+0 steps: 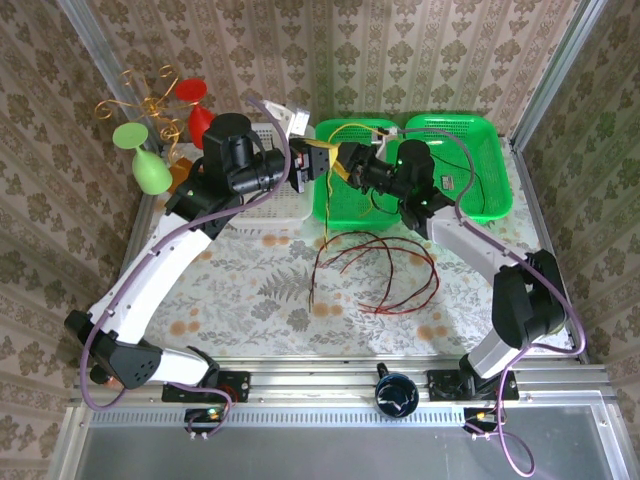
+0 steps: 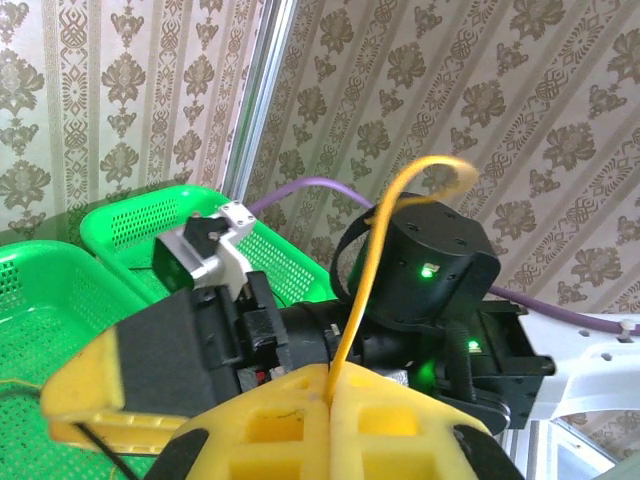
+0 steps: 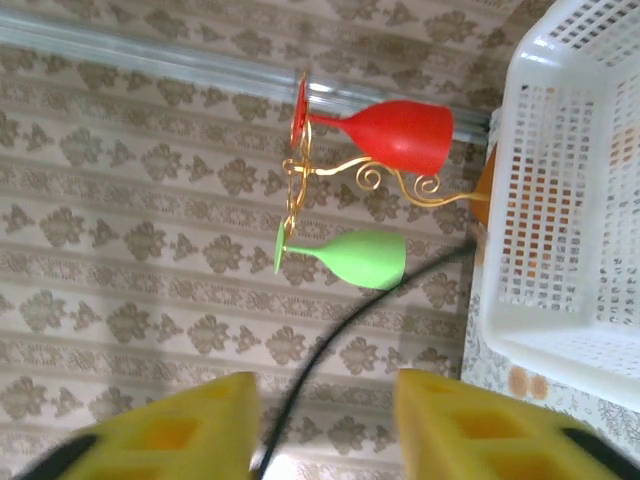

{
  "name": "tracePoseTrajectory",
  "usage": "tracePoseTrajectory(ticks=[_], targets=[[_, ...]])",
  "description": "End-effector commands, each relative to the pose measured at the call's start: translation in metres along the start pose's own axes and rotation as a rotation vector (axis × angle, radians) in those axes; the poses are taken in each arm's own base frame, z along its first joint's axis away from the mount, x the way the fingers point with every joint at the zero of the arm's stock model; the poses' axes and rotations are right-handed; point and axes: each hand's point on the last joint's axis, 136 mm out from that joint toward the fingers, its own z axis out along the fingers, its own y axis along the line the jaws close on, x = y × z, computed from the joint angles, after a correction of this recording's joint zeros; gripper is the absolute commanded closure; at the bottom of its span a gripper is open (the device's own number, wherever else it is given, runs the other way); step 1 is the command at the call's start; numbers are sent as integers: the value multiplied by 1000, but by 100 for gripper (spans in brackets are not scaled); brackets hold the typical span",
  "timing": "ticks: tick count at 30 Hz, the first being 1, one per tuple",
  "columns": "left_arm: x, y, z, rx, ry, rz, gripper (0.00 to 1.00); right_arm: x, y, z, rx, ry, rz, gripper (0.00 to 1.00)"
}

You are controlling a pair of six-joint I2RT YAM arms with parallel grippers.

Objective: Untangle the cables

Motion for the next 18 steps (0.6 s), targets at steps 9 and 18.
tracePoseTrajectory(ticks=[9, 18], targets=[[-3, -2, -10, -15, 3, 4, 100, 3, 30, -10, -82, -20, -12, 100], [0, -2, -8, -5, 15, -8, 100, 11, 27, -18, -76, 13, -12, 82]])
